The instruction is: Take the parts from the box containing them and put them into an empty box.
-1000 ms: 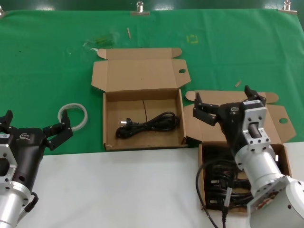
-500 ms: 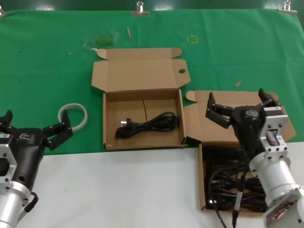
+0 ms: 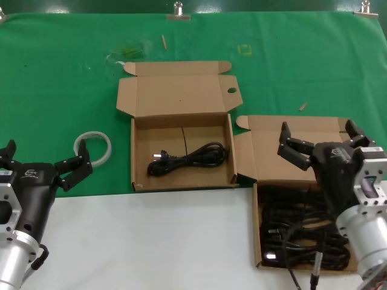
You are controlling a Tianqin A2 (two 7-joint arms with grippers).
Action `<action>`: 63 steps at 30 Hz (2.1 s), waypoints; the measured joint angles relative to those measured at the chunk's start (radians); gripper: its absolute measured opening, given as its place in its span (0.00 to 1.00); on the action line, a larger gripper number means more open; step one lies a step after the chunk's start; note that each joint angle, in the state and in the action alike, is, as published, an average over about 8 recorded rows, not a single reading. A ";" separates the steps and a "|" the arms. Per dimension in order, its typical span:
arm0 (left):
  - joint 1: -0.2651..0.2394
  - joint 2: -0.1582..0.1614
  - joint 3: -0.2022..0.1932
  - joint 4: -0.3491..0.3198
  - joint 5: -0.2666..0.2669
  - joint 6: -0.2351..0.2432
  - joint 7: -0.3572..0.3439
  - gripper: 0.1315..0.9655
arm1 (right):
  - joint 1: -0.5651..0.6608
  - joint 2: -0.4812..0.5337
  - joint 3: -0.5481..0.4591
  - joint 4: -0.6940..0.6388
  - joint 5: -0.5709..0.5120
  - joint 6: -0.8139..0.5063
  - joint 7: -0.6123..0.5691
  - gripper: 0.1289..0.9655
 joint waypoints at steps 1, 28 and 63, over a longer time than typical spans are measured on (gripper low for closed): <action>0.000 0.000 0.000 0.000 0.000 0.000 0.000 1.00 | -0.005 0.000 0.006 0.003 -0.013 -0.005 0.015 1.00; 0.000 0.000 0.000 0.000 0.000 0.000 0.000 1.00 | -0.039 0.000 0.045 0.024 -0.091 -0.036 0.106 1.00; 0.000 0.000 0.000 0.000 0.000 0.000 0.000 1.00 | -0.039 0.000 0.045 0.024 -0.091 -0.036 0.106 1.00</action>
